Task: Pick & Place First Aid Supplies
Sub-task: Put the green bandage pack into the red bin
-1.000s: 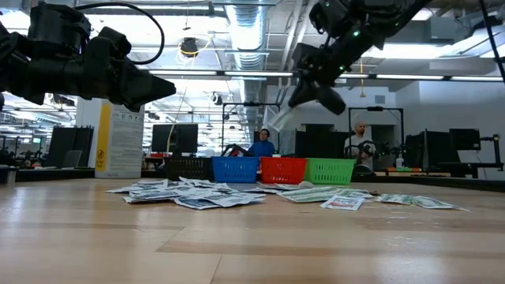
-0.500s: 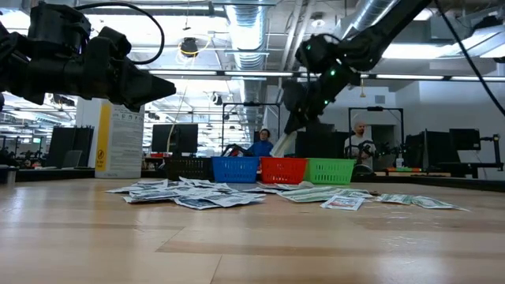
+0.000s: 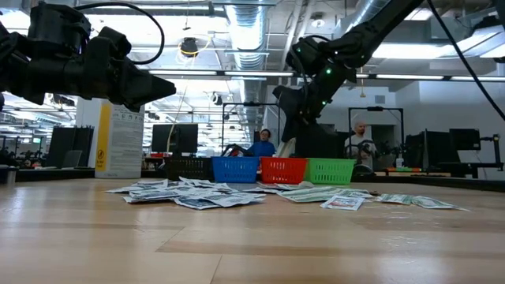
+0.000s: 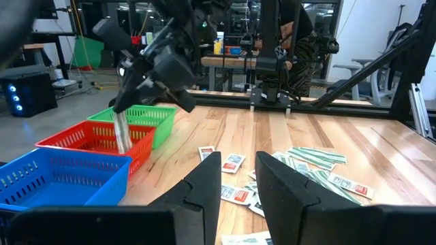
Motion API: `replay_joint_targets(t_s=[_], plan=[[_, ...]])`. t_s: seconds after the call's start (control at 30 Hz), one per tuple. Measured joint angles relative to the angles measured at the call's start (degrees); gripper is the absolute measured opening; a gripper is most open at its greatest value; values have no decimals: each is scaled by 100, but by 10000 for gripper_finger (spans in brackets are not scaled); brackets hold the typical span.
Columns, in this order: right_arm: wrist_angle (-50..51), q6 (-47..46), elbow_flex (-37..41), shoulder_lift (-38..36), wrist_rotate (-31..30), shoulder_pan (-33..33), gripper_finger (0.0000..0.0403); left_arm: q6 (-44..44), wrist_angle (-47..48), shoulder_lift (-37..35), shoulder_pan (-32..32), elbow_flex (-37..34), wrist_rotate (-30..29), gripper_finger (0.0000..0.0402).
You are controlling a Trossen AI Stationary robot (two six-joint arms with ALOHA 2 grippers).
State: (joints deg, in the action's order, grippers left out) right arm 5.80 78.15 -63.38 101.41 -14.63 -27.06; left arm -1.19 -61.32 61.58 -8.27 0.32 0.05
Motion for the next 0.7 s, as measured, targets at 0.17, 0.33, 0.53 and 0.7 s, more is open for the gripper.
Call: replay_joint_targets(t_s=[0.17, 0.33, 0.53, 0.7], plan=[[3, 0, 3, 12, 0, 10, 0, 2, 2, 0, 0, 0, 0, 93], [-8, -46, 3, 14, 0, 5, 0, 2, 1, -1, 0, 0, 0, 93], [-15, -113, 3, 14, 0, 49, 7, 14, 2, -2, 0, 0, 0, 93], [-26, -505, 3, 14, -3, 71, 28, 15, 2, 0, 0, 0, 0, 93]])
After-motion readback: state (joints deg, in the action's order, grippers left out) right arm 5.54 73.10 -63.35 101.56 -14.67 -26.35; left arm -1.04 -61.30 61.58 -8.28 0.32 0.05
